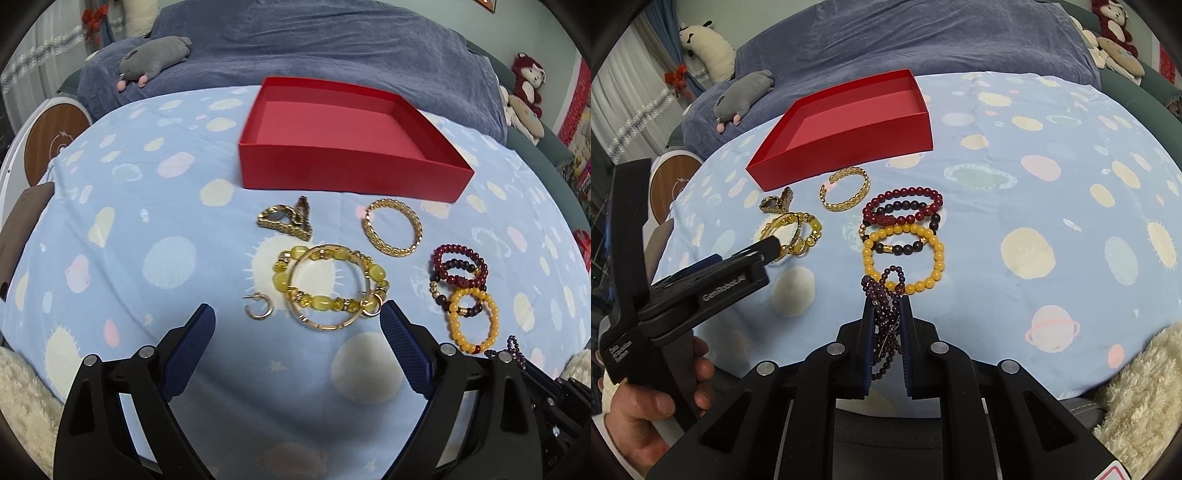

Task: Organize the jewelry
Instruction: 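Grasp the thin gold bangle with the left gripper while the right gripper holds the necklace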

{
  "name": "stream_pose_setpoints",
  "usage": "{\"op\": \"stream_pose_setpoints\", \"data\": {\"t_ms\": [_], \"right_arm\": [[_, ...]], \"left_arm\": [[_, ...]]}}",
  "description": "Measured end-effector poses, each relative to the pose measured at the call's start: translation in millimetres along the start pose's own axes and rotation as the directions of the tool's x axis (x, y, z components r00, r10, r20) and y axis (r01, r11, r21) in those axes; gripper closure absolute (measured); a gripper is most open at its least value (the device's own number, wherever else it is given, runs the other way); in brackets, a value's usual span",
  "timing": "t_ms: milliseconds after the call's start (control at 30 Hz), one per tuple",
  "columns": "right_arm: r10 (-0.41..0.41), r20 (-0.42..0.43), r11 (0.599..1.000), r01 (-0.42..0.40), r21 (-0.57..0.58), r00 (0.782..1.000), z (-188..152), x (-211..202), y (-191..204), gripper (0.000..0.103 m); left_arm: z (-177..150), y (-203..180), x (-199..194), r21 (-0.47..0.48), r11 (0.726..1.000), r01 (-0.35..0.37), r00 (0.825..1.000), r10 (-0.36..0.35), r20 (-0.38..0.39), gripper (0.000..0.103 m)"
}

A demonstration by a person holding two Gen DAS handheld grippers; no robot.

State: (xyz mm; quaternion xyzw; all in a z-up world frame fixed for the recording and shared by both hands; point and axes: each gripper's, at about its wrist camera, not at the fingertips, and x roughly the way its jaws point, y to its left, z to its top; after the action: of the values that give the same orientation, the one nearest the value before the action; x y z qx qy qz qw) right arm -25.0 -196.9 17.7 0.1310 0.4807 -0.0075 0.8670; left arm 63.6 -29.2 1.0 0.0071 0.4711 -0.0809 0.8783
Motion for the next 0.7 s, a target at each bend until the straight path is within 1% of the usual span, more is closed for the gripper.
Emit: {"op": "stream_pose_setpoints", "data": {"t_ms": [133,233,267,300,333,367,400,433,533,700], "right_arm": [[0.000,-0.011,1.000,0.000,0.006,1.000,-0.2,4.2,-1.5,0.091],[-0.001,-0.017,1.000,0.001,0.015,1.000,-0.2,6.5,-3.5,0.091],[-0.001,-0.019,1.000,0.001,0.018,1.000,-0.2,7.2,-4.0,0.091],[-0.001,-0.020,1.000,0.002,0.020,1.000,-0.3,7.7,-4.4,0.091],[-0.002,-0.022,1.000,0.002,0.020,1.000,-0.3,8.4,-4.3,0.091],[-0.001,-0.023,1.000,0.002,0.019,1.000,-0.3,9.0,-4.0,0.091],[-0.001,-0.025,1.000,0.001,0.018,1.000,-0.7,9.5,-3.7,0.091],[-0.002,-0.025,1.000,0.002,0.016,1.000,-1.0,9.8,-3.4,0.091],[-0.002,-0.025,1.000,0.002,0.013,1.000,-0.8,10.0,-2.5,0.091],[0.000,-0.020,1.000,0.001,0.011,1.000,-1.1,9.3,-2.6,0.091]], "left_arm": [[4.1,-4.9,17.0,0.002,1.000,0.000,0.999,0.000,-0.047,0.017],[6.3,-3.8,21.2,-0.010,1.000,0.003,0.998,-0.004,-0.056,0.017],[6.9,-4.0,23.1,-0.011,1.000,0.009,0.998,-0.009,-0.060,0.019],[7.1,-4.3,23.9,-0.009,1.000,0.015,0.998,-0.016,-0.062,0.025],[6.9,-5.1,23.5,-0.005,1.000,0.011,0.998,-0.012,-0.058,0.028],[7.8,-5.6,23.3,-0.001,1.000,0.006,0.998,-0.006,-0.057,0.030],[8.2,-6.1,22.5,0.002,1.000,0.010,0.999,-0.010,-0.053,0.034],[8.0,-6.7,21.4,0.002,1.000,0.015,0.999,-0.015,-0.050,0.041],[7.4,-3.4,17.3,-0.018,0.999,0.036,0.998,-0.037,-0.042,0.052],[3.8,3.8,9.3,-0.053,0.997,0.057,0.998,-0.058,-0.031,0.052]]}}
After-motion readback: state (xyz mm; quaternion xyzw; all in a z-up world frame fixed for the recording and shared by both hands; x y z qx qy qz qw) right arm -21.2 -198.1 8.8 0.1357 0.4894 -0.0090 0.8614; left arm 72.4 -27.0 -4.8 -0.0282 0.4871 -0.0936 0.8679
